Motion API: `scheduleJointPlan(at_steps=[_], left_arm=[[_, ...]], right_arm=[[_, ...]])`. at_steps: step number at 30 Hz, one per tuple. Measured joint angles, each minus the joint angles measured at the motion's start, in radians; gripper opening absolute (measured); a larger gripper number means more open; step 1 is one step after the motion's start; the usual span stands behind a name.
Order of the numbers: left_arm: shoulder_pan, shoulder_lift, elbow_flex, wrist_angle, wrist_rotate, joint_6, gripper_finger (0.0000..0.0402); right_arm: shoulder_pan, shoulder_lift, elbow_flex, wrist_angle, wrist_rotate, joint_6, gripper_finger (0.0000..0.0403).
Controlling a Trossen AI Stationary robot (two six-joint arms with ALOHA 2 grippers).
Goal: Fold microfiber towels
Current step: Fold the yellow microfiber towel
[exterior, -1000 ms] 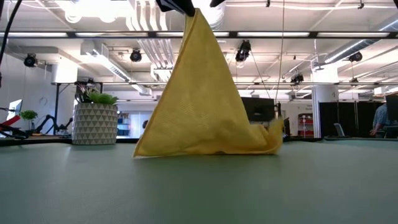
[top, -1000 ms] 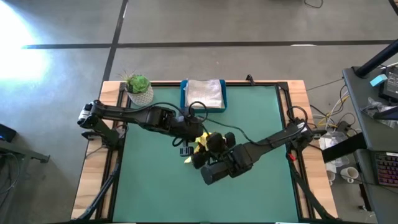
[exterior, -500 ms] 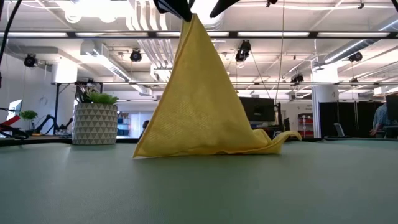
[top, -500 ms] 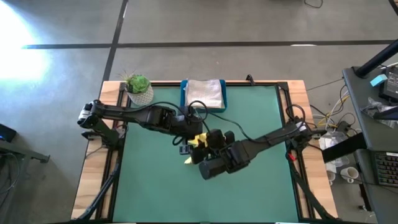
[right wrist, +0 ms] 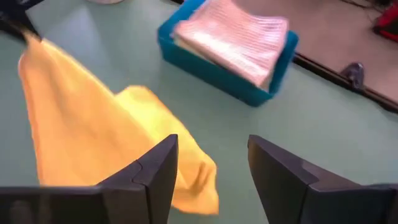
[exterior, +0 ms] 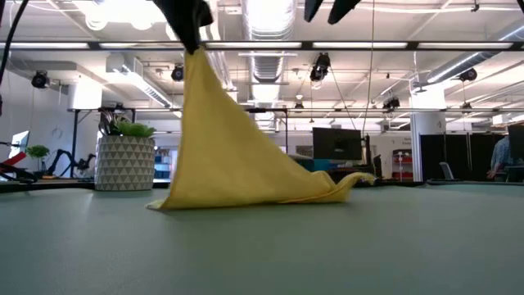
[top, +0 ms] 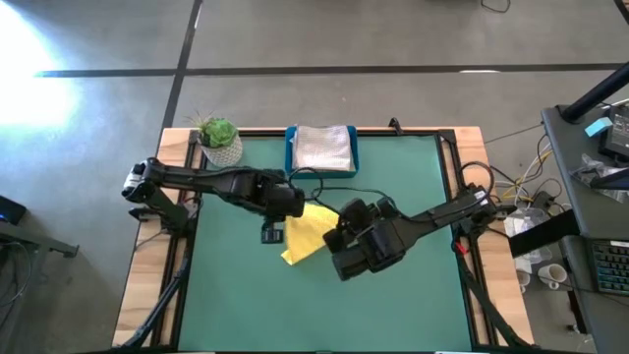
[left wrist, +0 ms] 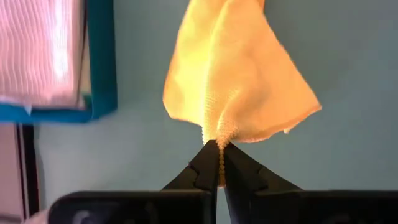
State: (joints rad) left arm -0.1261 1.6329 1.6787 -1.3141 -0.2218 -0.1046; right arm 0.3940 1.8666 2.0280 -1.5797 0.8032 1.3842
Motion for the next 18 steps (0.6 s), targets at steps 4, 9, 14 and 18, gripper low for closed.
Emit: scheduleJointPlan(at_steps=[4, 9, 14, 18], left_arm=[[0.0, 0.0, 0.0, -0.098, 0.0, -0.021, 0.0], [0.0, 0.0, -0.002, -0.191, 0.001, -0.024, 0.0], [0.0, 0.0, -0.002, -0.216, 0.014, -0.047, 0.0], [0.0, 0.0, -0.002, -0.214, 0.033, -0.05, 0.0]], right_arm=[[-0.006, -0.037, -0.042, 0.007, -0.056, -0.099, 0.0184], [-0.012, -0.086, -0.142, 0.01, -0.101, -0.127, 0.0183], [-0.01, -0.165, -0.302, 0.009, -0.152, -0.086, 0.0183], [-0.012, -0.238, -0.445, 0.068, -0.161, -0.016, 0.0182]])
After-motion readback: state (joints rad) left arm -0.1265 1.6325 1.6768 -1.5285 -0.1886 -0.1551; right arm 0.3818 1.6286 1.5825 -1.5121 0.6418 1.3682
